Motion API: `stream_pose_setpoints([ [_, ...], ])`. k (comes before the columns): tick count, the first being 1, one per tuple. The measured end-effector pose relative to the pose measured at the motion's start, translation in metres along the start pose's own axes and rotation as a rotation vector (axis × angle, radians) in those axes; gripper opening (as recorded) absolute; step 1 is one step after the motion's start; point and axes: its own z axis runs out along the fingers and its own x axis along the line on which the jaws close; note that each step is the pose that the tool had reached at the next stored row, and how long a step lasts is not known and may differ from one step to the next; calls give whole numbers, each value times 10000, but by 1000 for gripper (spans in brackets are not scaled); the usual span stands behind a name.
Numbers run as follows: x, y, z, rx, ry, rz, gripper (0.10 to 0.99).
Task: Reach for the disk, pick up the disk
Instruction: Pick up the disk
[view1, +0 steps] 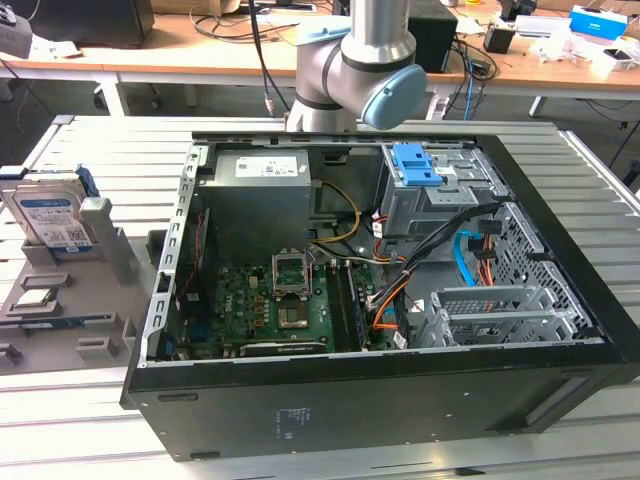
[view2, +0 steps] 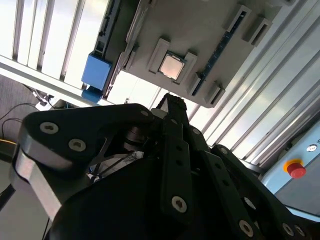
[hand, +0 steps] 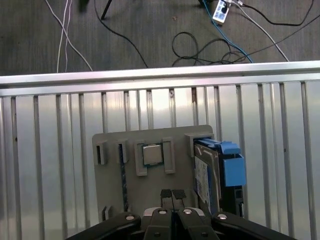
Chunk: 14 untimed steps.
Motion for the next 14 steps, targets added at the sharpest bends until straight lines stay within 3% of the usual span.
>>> stream_pose_setpoints([
  [1,0,0,0,0,0,-3,114],
  [3,0,0,0,0,0,-9,235],
  [4,0,0,0,0,0,-11,235],
  [7,0,0,0,0,0,-18,416],
  [8,0,0,0,0,0,-20,416],
  [10,0,0,0,0,1,-25,541],
  [13,-15,1,0,0,2,-29,541],
  [14,-53,3,0,0,1,-31,541],
])
